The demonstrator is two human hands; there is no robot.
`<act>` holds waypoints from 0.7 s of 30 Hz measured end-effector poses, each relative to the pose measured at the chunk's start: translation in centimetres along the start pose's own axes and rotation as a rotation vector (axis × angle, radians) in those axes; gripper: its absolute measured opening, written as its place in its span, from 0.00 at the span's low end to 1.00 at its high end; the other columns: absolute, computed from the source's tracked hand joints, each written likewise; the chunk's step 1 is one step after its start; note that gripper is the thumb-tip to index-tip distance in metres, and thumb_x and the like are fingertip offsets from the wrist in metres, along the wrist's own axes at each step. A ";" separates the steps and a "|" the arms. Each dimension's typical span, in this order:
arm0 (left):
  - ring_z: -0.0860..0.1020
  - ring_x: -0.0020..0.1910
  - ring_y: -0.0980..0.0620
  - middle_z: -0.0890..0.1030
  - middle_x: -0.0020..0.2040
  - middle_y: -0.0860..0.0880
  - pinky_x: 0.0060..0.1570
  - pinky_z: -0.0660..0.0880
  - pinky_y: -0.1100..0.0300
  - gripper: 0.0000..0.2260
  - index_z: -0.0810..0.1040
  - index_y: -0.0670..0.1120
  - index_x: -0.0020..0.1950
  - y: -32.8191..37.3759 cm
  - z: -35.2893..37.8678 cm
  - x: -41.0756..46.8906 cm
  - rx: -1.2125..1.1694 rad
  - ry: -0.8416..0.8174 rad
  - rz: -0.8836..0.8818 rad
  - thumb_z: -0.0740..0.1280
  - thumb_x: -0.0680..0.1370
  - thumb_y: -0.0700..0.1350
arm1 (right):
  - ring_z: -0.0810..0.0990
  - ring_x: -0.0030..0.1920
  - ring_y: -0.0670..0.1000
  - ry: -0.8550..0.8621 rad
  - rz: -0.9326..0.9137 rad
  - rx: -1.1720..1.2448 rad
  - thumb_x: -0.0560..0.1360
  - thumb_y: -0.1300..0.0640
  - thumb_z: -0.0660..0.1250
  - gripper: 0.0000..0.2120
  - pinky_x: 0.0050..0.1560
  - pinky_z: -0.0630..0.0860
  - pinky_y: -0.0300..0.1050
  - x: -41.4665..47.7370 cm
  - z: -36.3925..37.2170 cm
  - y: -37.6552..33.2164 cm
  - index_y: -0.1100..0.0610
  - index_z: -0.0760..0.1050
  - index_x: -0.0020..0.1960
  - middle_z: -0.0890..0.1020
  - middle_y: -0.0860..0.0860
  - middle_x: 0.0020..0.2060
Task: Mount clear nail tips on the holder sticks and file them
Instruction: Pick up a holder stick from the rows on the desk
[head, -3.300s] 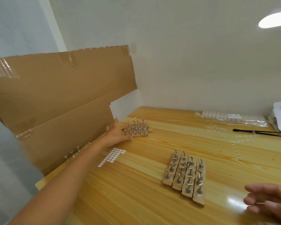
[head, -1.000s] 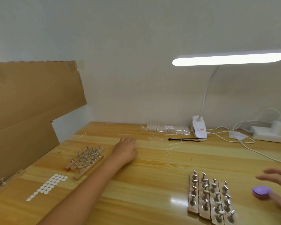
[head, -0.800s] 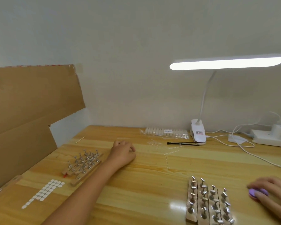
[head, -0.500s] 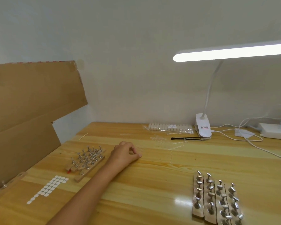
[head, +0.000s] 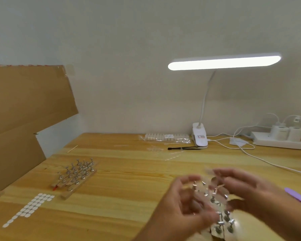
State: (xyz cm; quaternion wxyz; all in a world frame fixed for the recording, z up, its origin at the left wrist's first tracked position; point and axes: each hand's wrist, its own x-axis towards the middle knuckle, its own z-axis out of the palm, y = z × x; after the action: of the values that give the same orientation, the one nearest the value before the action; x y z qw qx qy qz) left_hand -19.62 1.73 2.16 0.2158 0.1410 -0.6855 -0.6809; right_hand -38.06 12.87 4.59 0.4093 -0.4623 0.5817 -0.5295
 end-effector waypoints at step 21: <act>0.82 0.37 0.50 0.85 0.44 0.40 0.38 0.76 0.62 0.11 0.87 0.39 0.49 -1.5 1.1 -1.5 -0.319 -0.035 -0.201 0.75 0.71 0.44 | 0.79 0.30 0.49 0.223 -0.042 0.174 0.61 0.62 0.74 0.16 0.32 0.75 0.39 -2.1 4.2 1.1 0.59 0.85 0.49 0.84 0.56 0.35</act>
State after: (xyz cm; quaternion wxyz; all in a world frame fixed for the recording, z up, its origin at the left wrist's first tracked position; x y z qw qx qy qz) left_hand -19.00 3.37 0.56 0.1543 0.1610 -0.5547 -0.8016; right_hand -33.65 13.91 3.01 0.3697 -0.3754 0.5655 -0.6345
